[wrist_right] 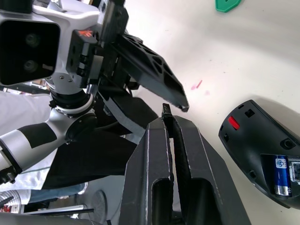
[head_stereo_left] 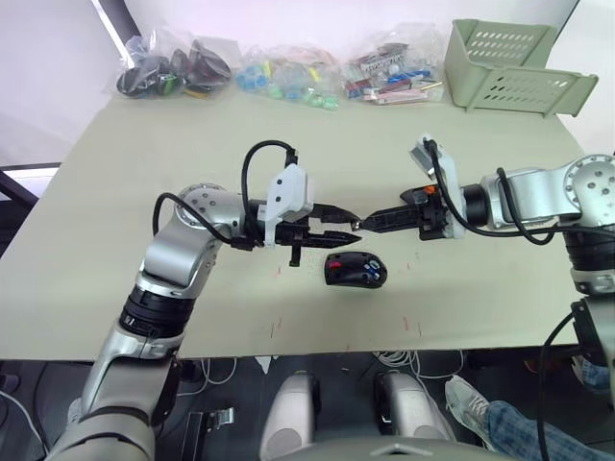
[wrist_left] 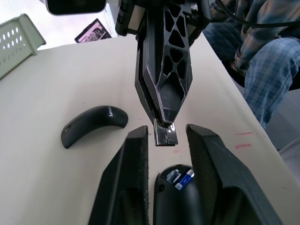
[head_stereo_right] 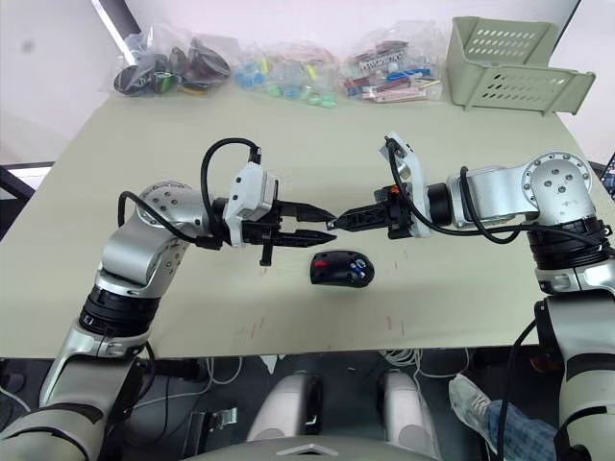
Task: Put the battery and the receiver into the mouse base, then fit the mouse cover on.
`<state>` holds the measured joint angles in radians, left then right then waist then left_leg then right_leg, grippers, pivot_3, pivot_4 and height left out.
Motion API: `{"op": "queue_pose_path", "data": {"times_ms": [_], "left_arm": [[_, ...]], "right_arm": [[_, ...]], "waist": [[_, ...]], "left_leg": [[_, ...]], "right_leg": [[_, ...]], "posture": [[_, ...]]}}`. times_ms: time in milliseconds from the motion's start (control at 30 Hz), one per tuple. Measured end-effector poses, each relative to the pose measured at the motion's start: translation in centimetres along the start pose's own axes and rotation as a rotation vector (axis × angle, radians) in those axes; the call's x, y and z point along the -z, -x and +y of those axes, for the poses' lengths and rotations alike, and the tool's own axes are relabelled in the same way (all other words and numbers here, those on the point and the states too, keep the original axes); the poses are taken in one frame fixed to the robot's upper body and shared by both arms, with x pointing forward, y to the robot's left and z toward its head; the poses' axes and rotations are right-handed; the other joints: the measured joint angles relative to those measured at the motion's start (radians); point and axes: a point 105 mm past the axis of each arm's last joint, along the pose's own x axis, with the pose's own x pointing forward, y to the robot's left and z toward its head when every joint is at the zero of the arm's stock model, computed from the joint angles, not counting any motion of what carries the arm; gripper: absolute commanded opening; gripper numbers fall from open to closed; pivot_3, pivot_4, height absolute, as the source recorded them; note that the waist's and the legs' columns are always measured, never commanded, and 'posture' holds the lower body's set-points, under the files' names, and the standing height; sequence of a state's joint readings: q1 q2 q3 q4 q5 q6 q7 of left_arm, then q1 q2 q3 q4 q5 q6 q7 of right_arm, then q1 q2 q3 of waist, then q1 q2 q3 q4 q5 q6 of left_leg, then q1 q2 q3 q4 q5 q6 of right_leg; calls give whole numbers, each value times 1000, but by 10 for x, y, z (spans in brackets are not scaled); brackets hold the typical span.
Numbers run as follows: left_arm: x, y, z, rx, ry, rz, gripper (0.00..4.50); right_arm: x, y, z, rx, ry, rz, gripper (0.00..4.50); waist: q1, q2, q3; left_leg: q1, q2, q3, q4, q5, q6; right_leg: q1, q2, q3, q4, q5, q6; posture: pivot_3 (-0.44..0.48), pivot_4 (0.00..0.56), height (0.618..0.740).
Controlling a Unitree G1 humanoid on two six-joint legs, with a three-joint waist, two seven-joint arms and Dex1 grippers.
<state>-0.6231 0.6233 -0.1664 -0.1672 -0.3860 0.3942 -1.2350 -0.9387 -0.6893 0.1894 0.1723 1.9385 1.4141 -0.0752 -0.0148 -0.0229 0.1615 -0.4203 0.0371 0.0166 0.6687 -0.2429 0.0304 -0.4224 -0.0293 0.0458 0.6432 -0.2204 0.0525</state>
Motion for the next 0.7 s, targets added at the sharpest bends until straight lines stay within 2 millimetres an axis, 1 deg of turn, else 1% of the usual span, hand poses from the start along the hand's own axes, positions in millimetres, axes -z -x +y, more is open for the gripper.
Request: {"op": "queue_pose_path", "data": {"times_ms": [33,67,100,133,167,200,233,300,400,467,500,567,633,667,700], "left_arm": [[0,1,0,-1,6,1,2844],[1,1,0,-2,11,3,2984],[2,3,0,-6,20,7,3273],[13,7,-3,-24,63,23,3851],[15,7,-4,-24,69,25,3851],[20,8,-7,-25,86,32,4339],[25,9,-9,-26,100,41,4438],[42,13,-14,-35,146,76,4438],[51,15,-16,-41,153,99,4438],[58,16,-16,-50,154,117,4438],[58,17,-17,-50,150,120,4438],[64,18,-20,-36,146,145,4438],[69,12,-26,-4,150,159,4438],[70,10,-26,0,152,153,4438],[73,7,-26,9,152,160,4438]], "right_arm": [[0,0,0,2,2,0,0],[0,1,0,5,5,0,0],[0,3,0,16,11,0,0],[2,11,-2,69,42,8,0],[2,11,-2,75,44,10,0],[5,13,-5,113,61,32,0],[8,14,-6,138,75,54,0],[14,18,-9,230,148,124,0],[12,17,-8,307,235,184,0],[-1,17,3,341,322,180,0],[-2,17,5,339,328,191,0],[-1,11,10,377,395,299,0],[-8,8,21,402,467,353,0],[-11,7,25,402,480,365,0],[-11,4,25,416,484,413,0]], "waist": [[0,0,0],[0,0,0],[0,0,0],[0,0,0],[0,0,0],[0,0,0],[0,1,0],[-1,1,1],[-3,2,1],[0,2,1],[0,2,1],[0,6,4],[-1,7,4],[-1,7,4],[1,7,4]], "left_leg": [[0,0,0,0,0,0],[0,0,0,0,0,0],[0,0,0,0,0,0],[-1,0,0,0,0,0],[-1,0,0,0,0,0],[-1,0,0,0,0,0],[-2,1,0,-1,0,0],[-8,1,1,1,0,0],[-12,0,3,1,0,0],[-12,1,2,1,0,0],[-12,1,2,1,0,0],[-13,0,5,1,0,0],[-14,0,5,0,0,0],[-14,0,5,0,0,0],[-14,0,5,0,0,0]], "right_leg": [[0,0,0,0,0,0],[0,0,0,0,0,0],[0,0,0,0,0,0],[-1,0,0,0,0,0],[-1,0,0,0,0,0],[-2,0,0,0,0,0],[-2,0,0,0,0,0],[-10,0,0,2,0,0],[-15,0,2,5,1,0],[-16,0,2,6,1,-1],[-16,0,1,6,1,-1],[-18,-1,3,6,1,-1],[-19,-1,4,6,1,-1],[-19,-1,4,6,1,-1],[-19,-1,3,5,1,-1]], "posture": [[0,150,740],[0,150,740],[0,150,740],[0,150,740],[0,150,740],[0,150,740],[0,150,740],[0,150,740],[0,150,740],[0,150,740],[0,150,740],[0,150,740],[0,150,740],[0,150,740],[0,150,740]]}}
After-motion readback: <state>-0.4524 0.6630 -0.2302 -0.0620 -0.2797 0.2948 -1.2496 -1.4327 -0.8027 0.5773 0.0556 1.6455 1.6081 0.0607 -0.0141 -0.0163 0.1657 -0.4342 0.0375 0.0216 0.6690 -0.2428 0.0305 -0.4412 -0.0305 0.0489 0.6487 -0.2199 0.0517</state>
